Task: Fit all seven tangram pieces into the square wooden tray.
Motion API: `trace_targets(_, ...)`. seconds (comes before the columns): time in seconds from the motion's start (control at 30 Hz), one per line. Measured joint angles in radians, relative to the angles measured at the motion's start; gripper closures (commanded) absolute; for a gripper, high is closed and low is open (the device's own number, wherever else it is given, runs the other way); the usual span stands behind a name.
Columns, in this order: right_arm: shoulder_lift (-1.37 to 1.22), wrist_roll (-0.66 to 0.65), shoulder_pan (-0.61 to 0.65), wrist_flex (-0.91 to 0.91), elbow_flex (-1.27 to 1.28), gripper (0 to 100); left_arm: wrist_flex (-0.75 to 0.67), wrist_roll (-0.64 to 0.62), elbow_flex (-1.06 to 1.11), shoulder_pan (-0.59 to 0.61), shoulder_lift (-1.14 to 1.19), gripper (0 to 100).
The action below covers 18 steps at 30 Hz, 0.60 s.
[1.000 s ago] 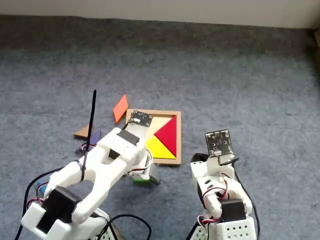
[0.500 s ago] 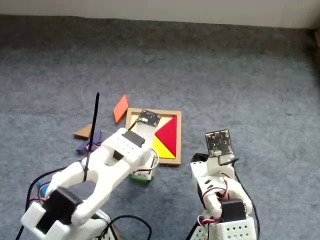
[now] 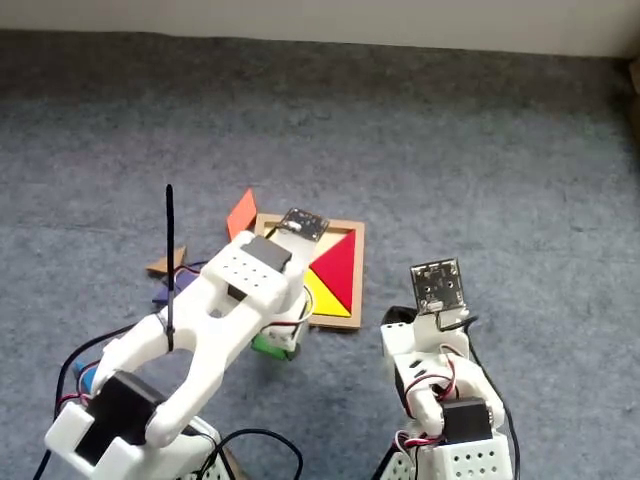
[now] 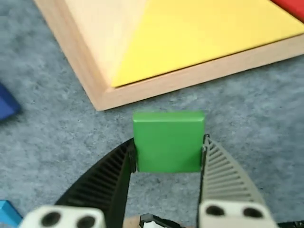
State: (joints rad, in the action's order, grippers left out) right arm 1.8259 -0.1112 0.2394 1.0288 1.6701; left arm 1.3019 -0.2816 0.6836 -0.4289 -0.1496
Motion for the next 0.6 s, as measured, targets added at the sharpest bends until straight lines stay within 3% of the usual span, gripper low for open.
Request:
trace_targets(0.3,0.000,0.000,0.000,0.000,0.000,99.3,-0.014,0.014,-0.058,0.000,-0.129,99)
trace_targets(0.6,0.000,0.000,0.000,0.000,0.000,99.3,-0.213,0.400,-0.063,0.089,-0.063,95)
